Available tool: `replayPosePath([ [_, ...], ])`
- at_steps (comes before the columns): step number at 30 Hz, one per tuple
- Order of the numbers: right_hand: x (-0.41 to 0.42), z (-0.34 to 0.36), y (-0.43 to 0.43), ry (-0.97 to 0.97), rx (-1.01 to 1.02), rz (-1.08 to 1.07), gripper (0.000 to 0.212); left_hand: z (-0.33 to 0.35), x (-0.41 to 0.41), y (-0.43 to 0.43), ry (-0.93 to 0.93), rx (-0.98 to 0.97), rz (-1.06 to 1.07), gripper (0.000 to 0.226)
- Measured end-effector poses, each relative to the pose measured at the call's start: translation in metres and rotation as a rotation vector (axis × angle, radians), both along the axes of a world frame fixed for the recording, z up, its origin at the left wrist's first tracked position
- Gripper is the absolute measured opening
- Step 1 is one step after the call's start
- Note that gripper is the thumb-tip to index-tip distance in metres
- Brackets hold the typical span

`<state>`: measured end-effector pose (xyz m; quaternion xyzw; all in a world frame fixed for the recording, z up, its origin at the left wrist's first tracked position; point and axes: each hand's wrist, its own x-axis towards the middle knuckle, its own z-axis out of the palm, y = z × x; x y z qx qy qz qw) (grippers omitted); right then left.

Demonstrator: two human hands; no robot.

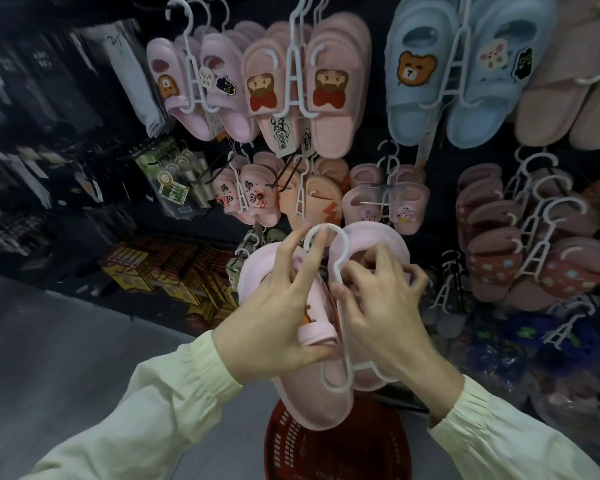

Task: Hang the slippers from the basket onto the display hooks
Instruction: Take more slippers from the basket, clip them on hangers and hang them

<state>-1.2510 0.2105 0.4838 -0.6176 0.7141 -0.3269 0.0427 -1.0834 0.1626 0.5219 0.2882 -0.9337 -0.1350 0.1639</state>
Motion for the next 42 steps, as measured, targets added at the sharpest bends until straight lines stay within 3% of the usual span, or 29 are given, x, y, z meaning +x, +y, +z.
replayPosePath([
  [5, -0.003, 0.002, -0.006, 0.034, -0.052, -0.043, 0.023, -0.003, -0.002, 0.006, -0.104, -0.105, -0.026, 0.136],
  [9, -0.006, 0.000, -0.012, 0.035, -0.081, -0.075, 0.011, -0.007, -0.002, 0.011, -0.237, -0.210, -0.033, 0.133],
  [15, -0.005, 0.002, -0.014, 0.030, -0.079, -0.070, 0.011, -0.006, 0.008, 0.012, -0.259, -0.204, -0.062, 0.125],
  [19, -0.002, 0.008, -0.016, 0.021, -0.107, -0.072, 0.010, -0.009, 0.011, 0.015, -0.264, -0.217, -0.057, 0.136],
  [26, 0.006, 0.015, -0.015, -0.060, -0.148, -0.052, 0.010, -0.019, 0.008, 0.016, -0.221, -0.338, 0.095, 0.126],
  [31, 0.004, 0.011, -0.020, -0.132, -0.051, 0.017, 0.011, -0.021, 0.015, 0.013, -0.205, -0.299, 0.050, 0.123],
  [36, -0.007, 0.013, -0.031, -0.321, 0.028, 0.052, 0.030, -0.019, 0.027, 0.011, -0.213, -0.304, -0.006, 0.111],
  [42, -0.024, 0.013, -0.043, -0.431, -0.007, 0.047, 0.039, -0.024, 0.037, 0.013, -0.276, -0.285, -0.034, 0.103],
])
